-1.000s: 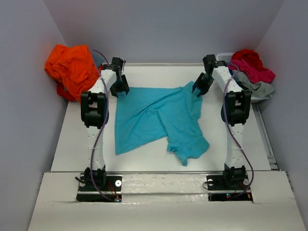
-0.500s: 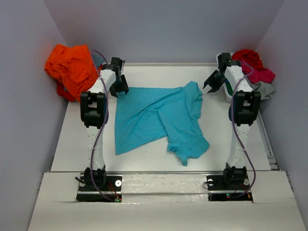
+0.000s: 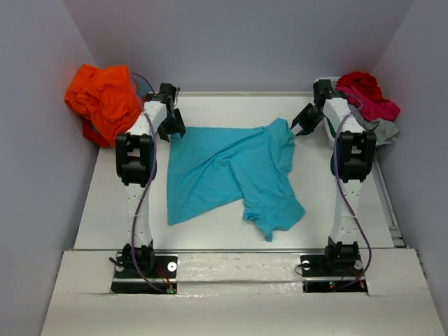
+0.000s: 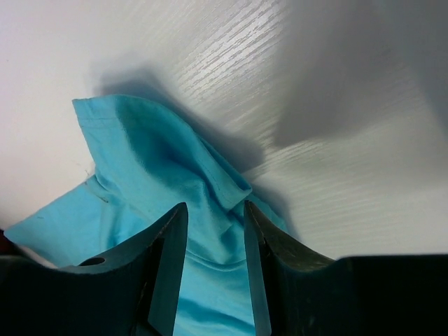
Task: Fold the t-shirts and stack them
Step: Flatten out the crumpled T-shirt at the center of the board.
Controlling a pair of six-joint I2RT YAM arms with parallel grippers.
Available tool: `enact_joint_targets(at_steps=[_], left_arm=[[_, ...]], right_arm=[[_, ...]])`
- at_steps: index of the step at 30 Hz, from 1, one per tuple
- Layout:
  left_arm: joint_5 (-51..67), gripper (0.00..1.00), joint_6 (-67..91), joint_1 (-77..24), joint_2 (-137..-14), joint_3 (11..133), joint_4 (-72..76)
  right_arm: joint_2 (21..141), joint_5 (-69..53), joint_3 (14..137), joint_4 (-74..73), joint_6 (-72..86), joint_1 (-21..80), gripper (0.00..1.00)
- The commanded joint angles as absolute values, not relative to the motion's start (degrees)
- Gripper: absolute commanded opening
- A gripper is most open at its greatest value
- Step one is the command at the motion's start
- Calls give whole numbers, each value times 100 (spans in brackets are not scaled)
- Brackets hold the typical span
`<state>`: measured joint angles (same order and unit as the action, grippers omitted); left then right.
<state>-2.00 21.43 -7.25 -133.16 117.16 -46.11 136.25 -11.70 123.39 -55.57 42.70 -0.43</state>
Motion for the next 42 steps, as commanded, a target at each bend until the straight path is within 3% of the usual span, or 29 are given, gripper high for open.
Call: enact_joint_targets(at_steps=[1,19,42], left_arm=[[-246,63,2057,-686,-13122,11856,-4702],[-229,63,2065,-633,-13184,11883,-4693],[-176,63,2074,-633,-13236,11892,-4676]], right_arm=[[13658,-1204,12173,-5528,4228,-44,44],[13711,-580,12199,-5906,3832,210,44],[13834,-756,12094,-5880,3823,536,44]])
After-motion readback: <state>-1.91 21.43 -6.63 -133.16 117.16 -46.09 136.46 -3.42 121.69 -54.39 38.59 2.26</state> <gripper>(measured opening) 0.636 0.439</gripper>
